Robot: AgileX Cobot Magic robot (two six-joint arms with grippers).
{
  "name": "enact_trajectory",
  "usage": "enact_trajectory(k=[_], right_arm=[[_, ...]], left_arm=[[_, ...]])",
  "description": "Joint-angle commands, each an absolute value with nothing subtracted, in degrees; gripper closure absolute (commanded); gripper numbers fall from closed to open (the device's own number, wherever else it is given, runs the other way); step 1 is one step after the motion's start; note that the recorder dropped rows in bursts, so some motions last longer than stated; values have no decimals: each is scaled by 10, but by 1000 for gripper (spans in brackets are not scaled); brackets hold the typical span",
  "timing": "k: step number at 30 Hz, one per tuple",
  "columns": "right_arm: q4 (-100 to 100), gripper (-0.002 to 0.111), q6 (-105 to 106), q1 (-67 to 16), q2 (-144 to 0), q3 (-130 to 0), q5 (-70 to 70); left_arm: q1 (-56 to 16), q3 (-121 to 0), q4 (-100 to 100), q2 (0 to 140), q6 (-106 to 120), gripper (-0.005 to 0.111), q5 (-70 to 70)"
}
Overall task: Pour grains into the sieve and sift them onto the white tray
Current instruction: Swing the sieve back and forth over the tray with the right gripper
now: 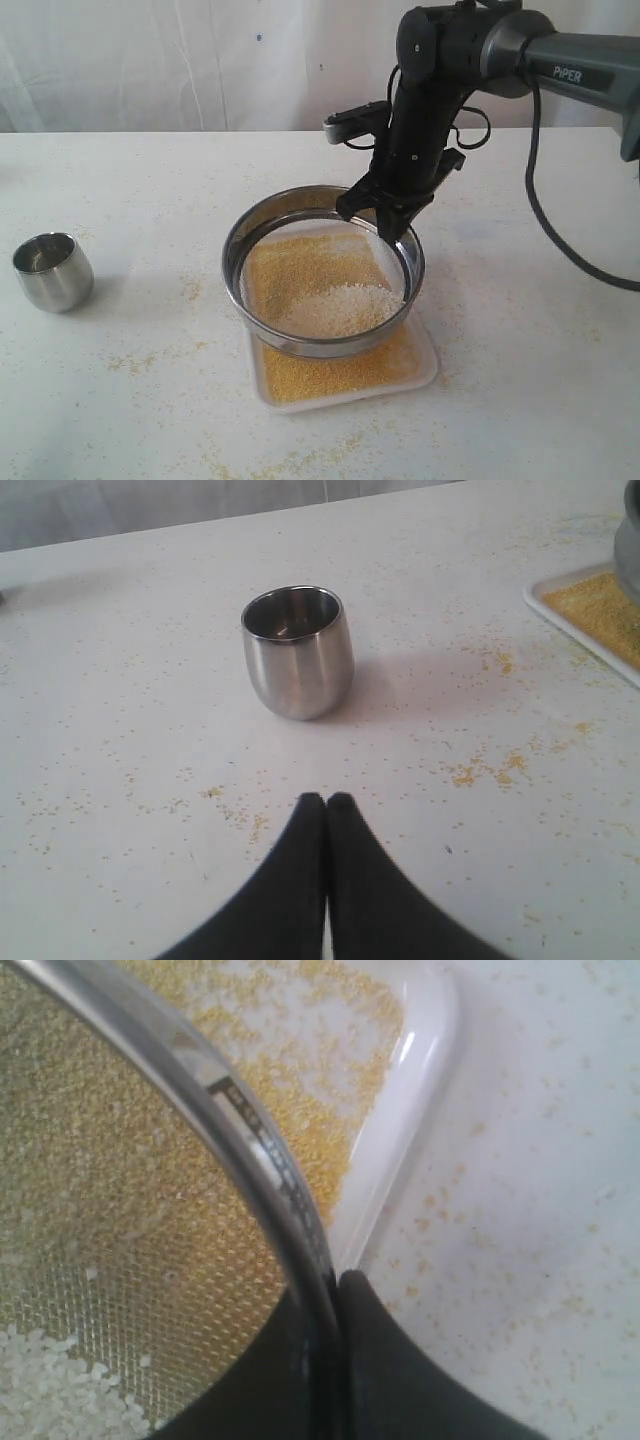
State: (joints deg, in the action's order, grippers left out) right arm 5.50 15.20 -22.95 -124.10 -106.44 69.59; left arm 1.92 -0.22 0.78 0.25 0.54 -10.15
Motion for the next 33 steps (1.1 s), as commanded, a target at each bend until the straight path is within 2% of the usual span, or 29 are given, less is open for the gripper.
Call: enact_trajectory(k=[1,6,12,14,15,18,21,22,24,25,30,33], right_arm=[[55,108,212,-228,-1224,-1055,700],[-83,108,69,-222,-1224,-1077,664],[45,108,239,-222,-1223,-1076,700],[12,108,201,-221,-1223,-1076,700],[-10,108,117,-221,-1223,-1076,698],[91,108,255,-223,-1222,-1074,700],[0,108,98,-218,-1221,-1074,666],[23,108,69,-218,-1221,-1074,685],[138,108,252,-222,-1221,-1074,700],[127,108,257,-222,-1221,-1074,700],[37,108,40,-216,-1221,-1074,653],[146,108,226,-224,-1221,-1074,700]], left_arm=[[20,0,15,0,5,107,-100],[20,0,15,0,5,107,-100],[20,0,15,0,5,107,-100],[20,0,15,0,5,107,-100],[20,0,15,0,5,107,-100],[20,0,15,0,5,107,-100],[20,0,15,0,5,107,-100],[20,0,15,0,5,107,-100],[20,0,15,0,5,107,-100],[20,0,15,0,5,107,-100],[20,0,15,0,5,107,-100],[20,0,15,0,5,107,-100]])
